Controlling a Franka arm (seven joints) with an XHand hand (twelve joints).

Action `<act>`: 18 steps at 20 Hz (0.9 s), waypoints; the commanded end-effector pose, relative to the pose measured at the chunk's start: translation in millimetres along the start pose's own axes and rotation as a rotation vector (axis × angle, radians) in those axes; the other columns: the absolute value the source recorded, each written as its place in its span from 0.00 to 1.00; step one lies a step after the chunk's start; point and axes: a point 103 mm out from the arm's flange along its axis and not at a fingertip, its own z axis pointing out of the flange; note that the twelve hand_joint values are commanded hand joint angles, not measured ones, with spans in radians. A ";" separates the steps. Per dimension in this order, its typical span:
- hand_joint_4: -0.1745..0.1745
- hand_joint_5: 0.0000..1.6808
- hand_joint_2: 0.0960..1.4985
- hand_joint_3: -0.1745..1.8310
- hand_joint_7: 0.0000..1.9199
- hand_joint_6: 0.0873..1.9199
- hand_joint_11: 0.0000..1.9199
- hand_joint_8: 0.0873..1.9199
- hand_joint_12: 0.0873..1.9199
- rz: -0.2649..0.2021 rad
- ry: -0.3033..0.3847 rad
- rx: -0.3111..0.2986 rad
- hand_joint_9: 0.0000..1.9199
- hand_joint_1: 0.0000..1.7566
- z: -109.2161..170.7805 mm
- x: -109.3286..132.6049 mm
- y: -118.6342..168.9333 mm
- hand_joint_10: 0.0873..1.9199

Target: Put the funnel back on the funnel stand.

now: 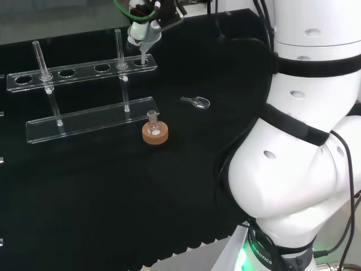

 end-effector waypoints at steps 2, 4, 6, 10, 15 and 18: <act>1.00 0.55 0.74 0.08 0.30 0.54 0.29 0.31 0.65 0.003 -0.013 0.036 0.49 0.57 12.2 5.7 14.9 0.18; 1.00 0.55 0.74 0.08 0.30 0.54 0.29 0.31 0.65 0.000 -0.003 0.050 0.49 0.57 18.2 6.4 21.8 0.18; 0.87 0.53 0.73 0.08 0.29 0.49 0.29 0.31 0.65 -0.005 0.012 0.058 0.49 0.54 23.0 5.3 26.0 0.18; 0.52 0.39 0.69 0.04 0.24 0.37 0.27 0.31 0.64 -0.010 0.039 0.067 0.45 0.45 32.3 2.8 27.9 0.18; 0.39 0.14 0.65 0.00 0.04 0.09 0.14 0.28 0.71 -0.022 0.067 0.042 0.21 0.39 30.3 2.1 15.0 0.28; 0.39 0.09 0.61 0.00 0.00 0.00 0.07 0.19 0.75 -0.019 0.070 0.013 0.10 0.37 21.5 5.7 -1.9 0.35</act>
